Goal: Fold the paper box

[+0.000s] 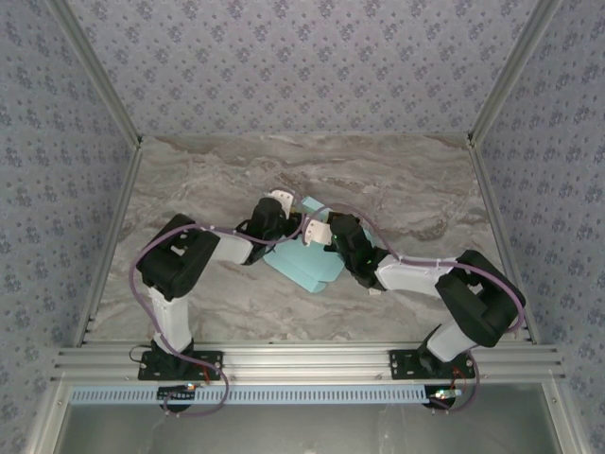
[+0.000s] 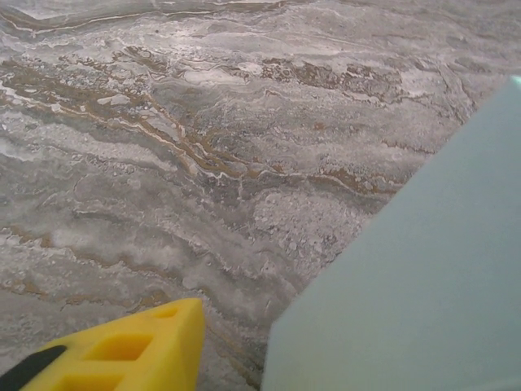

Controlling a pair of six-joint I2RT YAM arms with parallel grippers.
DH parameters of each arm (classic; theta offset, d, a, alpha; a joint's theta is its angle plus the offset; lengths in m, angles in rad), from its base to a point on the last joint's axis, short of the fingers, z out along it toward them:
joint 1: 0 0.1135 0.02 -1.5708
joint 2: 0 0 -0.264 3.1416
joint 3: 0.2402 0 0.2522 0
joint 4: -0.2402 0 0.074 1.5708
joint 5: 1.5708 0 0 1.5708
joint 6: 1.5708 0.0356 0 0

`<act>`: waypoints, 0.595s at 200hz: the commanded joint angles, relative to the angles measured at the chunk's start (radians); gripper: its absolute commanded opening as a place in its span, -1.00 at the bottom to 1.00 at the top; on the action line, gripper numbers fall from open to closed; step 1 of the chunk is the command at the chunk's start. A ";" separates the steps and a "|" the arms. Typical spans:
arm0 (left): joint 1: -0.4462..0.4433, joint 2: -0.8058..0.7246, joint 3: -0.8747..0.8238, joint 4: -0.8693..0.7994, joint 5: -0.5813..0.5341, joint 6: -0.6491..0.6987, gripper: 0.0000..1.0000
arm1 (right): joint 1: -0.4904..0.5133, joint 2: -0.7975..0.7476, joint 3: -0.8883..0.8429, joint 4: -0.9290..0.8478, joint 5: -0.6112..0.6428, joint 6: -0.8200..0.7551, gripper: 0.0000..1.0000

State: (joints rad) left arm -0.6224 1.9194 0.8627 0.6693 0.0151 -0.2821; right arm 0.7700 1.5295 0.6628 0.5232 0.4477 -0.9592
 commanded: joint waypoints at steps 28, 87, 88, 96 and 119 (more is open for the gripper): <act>0.042 -0.070 -0.016 0.046 -0.008 0.074 0.16 | -0.003 -0.025 -0.003 -0.094 0.003 0.012 -0.91; 0.043 -0.095 -0.013 0.041 0.063 0.113 0.35 | -0.004 -0.022 -0.001 -0.100 0.006 0.013 -0.91; 0.044 -0.095 -0.012 0.040 0.064 0.114 0.35 | -0.004 -0.022 -0.002 -0.100 0.006 0.013 -0.91; 0.043 -0.098 -0.011 0.036 0.073 0.116 0.37 | -0.004 -0.022 -0.001 -0.100 0.006 0.014 -0.91; 0.044 -0.108 -0.013 0.042 0.084 0.116 0.43 | -0.002 -0.022 -0.001 -0.101 0.006 0.014 -0.91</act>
State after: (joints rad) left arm -0.5953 1.8694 0.8433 0.6594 0.0872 -0.1787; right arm 0.7700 1.5181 0.6628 0.4885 0.4484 -0.9562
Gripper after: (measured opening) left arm 0.705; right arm 0.061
